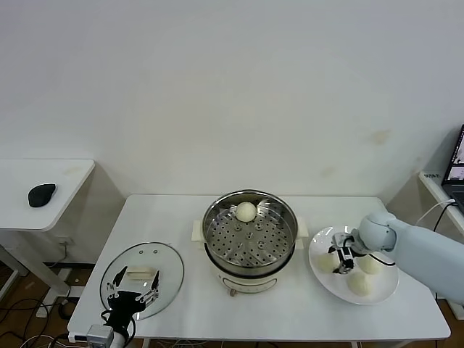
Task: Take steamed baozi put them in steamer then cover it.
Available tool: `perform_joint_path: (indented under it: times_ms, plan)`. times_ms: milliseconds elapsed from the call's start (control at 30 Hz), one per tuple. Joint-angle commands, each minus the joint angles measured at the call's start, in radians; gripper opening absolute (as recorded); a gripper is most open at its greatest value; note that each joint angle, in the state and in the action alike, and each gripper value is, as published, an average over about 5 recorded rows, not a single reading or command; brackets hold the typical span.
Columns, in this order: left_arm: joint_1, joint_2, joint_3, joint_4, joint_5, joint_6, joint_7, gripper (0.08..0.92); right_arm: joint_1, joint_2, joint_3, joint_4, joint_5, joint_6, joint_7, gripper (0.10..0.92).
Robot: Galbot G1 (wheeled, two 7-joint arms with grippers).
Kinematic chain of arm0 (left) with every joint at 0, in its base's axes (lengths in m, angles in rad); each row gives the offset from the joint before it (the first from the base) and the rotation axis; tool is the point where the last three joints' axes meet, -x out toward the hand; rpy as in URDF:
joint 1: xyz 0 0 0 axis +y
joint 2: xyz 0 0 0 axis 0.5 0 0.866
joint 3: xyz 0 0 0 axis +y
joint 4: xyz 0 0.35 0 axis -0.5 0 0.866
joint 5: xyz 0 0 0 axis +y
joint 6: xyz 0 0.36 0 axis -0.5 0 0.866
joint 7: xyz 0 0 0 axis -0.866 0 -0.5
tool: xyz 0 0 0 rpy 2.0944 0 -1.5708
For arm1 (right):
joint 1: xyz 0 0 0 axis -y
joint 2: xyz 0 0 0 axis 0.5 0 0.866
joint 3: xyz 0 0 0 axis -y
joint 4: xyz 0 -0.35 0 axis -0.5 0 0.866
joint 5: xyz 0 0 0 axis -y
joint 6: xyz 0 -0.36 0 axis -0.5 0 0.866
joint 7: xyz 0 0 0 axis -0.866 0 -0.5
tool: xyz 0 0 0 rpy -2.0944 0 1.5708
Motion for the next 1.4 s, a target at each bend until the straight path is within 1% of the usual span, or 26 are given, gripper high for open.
perform_joint_path:
  times_ms: [33, 367, 567, 667, 767, 900, 1033, 1400]
  plan:
    - [-0.002, 0.003, 0.004, -0.007, 0.003, 0.003, 0.0, 0.823, 0.07, -0.042, -0.022, 0.039, 0.041, -0.008, -0.02, 0.594]
    - [-0.013, 0.016, 0.02, -0.01, 0.002, 0.004, -0.001, 0.823, 0.346, -0.172, -0.103, 0.188, 0.204, -0.054, -0.043, 0.594]
    - [-0.017, 0.026, 0.021, -0.014, -0.001, 0.006, -0.001, 0.823, 0.676, -0.165, -0.31, 0.274, 0.359, -0.103, -0.03, 0.596]
    - [-0.018, 0.029, 0.02, -0.019, -0.004, 0.006, -0.001, 0.823, 0.821, -0.116, -0.411, 0.311, 0.444, -0.134, -0.01, 0.6]
    - [-0.02, 0.031, 0.018, -0.019, -0.007, 0.005, -0.002, 0.823, 0.901, -0.037, -0.466, 0.335, 0.533, -0.176, 0.026, 0.602]
    - [-0.024, 0.027, 0.013, -0.016, -0.006, 0.002, -0.005, 0.823, 0.919, 0.118, -0.49, 0.343, 0.647, -0.268, 0.116, 0.608]
    - [-0.032, 0.025, 0.014, -0.012, -0.005, 0.002, -0.005, 0.823, 0.875, 0.246, -0.485, 0.328, 0.724, -0.319, 0.181, 0.61]
    - [-0.046, 0.014, 0.01, 0.002, -0.003, 0.0, -0.004, 0.823, 0.715, 0.469, -0.468, 0.227, 0.783, -0.387, 0.248, 0.611]
